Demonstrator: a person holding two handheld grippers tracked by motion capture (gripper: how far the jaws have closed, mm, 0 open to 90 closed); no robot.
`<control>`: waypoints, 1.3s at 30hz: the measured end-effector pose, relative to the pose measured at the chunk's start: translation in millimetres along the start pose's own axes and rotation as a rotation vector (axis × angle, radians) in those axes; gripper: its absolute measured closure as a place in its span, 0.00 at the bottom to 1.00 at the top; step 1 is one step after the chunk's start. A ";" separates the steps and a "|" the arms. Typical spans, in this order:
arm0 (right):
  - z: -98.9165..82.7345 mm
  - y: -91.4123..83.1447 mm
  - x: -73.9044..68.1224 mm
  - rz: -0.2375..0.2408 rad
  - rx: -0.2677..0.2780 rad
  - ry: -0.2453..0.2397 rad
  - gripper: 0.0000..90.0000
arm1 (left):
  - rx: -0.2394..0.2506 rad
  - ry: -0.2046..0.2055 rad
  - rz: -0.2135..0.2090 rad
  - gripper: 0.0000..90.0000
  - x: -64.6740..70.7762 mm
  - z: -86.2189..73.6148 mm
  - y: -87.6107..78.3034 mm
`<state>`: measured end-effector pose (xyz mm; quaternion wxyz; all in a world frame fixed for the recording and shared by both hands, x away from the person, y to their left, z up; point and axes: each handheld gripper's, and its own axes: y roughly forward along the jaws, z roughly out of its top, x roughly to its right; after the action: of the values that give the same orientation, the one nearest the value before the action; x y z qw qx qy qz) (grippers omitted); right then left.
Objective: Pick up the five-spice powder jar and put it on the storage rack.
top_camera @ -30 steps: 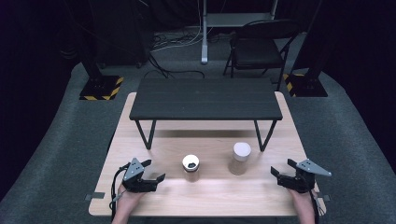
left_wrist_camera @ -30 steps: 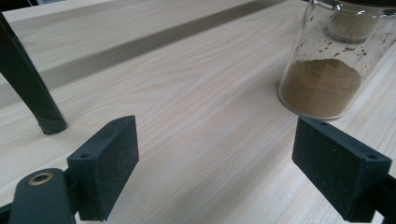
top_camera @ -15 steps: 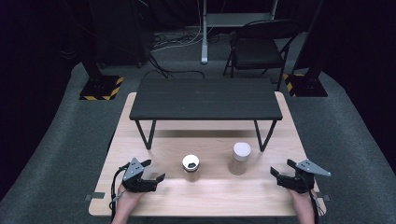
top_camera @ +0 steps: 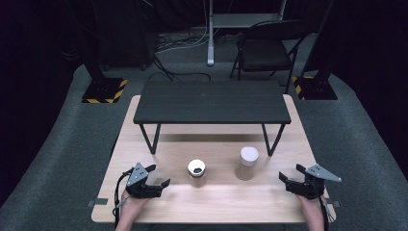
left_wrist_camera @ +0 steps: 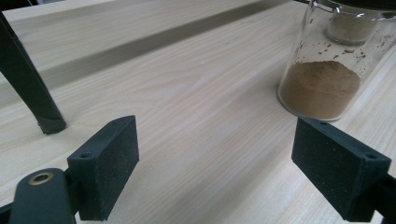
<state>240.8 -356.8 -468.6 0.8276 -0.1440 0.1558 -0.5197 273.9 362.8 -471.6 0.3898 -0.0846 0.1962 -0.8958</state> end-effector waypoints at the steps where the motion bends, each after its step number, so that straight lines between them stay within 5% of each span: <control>1: 0.4 0.4 -0.2 0.001 -0.003 -0.001 0.14 | -0.002 0.001 0.000 0.16 0.0 0.3 0.0; 22: 0.7 0.7 -0.1 0.004 -0.005 -0.004 0.14 | 0.002 0.007 -0.001 0.16 0.4 -0.3 -0.5; 39: 1.0 1.1 0.2 0.007 -0.006 -0.006 0.14 | 0.022 0.029 -0.056 0.14 2.5 -0.7 4.6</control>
<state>242.2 -356.3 -468.1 0.8294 -0.1472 0.1554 -0.5160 275.1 358.3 -474.2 0.3628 -0.0729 0.1894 -0.9095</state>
